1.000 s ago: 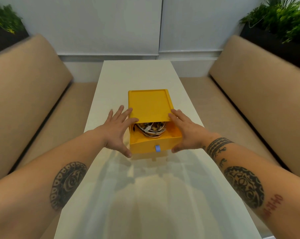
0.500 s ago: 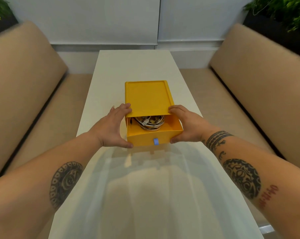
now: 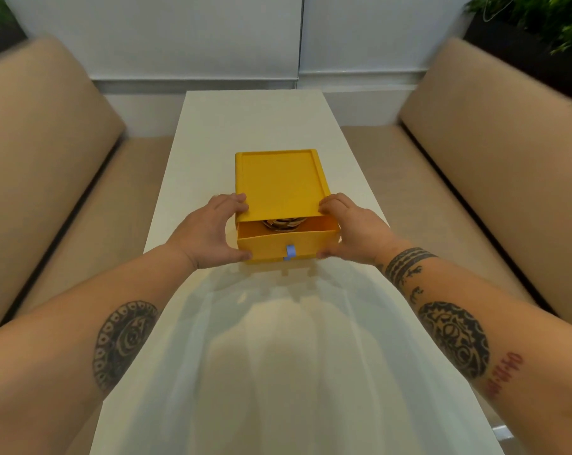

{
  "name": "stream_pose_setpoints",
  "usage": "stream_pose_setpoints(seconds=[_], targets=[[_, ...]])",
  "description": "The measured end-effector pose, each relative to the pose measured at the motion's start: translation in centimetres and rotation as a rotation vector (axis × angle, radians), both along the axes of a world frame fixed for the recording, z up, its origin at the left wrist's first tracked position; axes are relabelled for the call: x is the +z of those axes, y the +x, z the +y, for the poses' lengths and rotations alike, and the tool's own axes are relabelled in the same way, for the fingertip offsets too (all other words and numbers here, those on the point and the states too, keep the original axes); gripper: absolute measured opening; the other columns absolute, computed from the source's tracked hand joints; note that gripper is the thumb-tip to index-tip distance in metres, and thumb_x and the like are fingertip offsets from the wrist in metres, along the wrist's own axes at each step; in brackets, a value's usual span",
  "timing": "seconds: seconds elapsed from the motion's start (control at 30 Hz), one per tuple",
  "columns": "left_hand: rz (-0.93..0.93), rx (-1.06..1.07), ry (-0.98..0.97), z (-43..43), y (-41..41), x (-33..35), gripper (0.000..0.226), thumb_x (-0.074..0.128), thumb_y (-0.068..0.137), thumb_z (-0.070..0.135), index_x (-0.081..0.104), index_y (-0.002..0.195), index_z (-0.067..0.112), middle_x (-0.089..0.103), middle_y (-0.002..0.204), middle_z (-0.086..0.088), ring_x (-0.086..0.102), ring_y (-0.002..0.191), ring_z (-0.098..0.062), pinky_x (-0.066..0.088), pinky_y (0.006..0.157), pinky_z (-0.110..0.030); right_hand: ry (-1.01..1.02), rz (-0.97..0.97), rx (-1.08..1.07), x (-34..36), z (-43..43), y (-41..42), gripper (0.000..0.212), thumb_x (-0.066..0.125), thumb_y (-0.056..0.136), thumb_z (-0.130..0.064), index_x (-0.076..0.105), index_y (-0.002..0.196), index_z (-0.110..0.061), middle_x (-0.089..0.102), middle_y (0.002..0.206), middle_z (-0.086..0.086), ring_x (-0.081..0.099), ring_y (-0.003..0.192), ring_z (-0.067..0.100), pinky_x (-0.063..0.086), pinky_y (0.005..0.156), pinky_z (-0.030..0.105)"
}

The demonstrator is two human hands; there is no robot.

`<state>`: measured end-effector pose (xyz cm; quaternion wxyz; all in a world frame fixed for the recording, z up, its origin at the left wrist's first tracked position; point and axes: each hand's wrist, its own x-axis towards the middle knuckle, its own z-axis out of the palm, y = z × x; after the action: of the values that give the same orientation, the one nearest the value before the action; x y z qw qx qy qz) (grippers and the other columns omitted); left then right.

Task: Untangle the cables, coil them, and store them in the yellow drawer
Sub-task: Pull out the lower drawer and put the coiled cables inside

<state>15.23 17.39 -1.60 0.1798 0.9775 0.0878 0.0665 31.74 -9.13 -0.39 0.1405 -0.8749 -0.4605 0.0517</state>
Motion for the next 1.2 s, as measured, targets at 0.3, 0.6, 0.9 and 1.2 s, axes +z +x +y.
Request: stream_pose_setpoints(seconds=[0.3,0.6,0.9,1.2], targets=[[0.066,-0.015,0.056,-0.5,0.9,1.5,0.099,0.088,0.056,0.061,0.043,0.136,0.024,0.039,0.14,0.006,0.048,0.125,-0.02,0.05,0.095,-0.04,0.07,0.196,-0.142,-1.2,-1.8,0.0,0.097,0.073,0.084,-0.052,0.01,0.157,-0.041,0.017,0.164,-0.019,0.038,0.143,0.018,0.042,0.112,0.044],[0.003,0.038,-0.016,-0.3,1.1,1.2,0.079,0.09,0.062,0.053,0.053,0.128,0.026,0.048,0.138,0.007,0.05,0.125,-0.019,0.042,0.094,-0.031,0.017,-0.033,-0.168,-0.3,-0.7,0.3,0.08,0.065,0.086,-0.059,0.033,0.153,-0.03,0.036,0.158,-0.011,0.041,0.141,0.018,0.038,0.114,0.043],[-0.072,0.127,-0.065,-0.3,1.7,0.7,0.056,0.091,0.066,0.04,0.061,0.112,0.028,0.056,0.125,0.009,0.056,0.119,-0.021,0.041,0.086,-0.029,0.086,-0.148,-0.28,-1.6,0.6,0.0,0.066,0.066,0.087,-0.056,0.05,0.143,-0.025,0.065,0.127,0.003,0.06,0.114,0.026,0.05,0.092,0.041],[-0.058,0.113,-0.063,-0.6,1.5,1.0,0.053,0.09,0.068,0.037,0.064,0.112,0.023,0.056,0.125,0.007,0.057,0.114,-0.023,0.042,0.084,-0.03,0.094,-0.112,-0.286,-1.4,0.6,-0.1,0.065,0.067,0.087,-0.053,0.05,0.144,-0.026,0.055,0.145,-0.004,0.051,0.131,0.022,0.045,0.104,0.043]])
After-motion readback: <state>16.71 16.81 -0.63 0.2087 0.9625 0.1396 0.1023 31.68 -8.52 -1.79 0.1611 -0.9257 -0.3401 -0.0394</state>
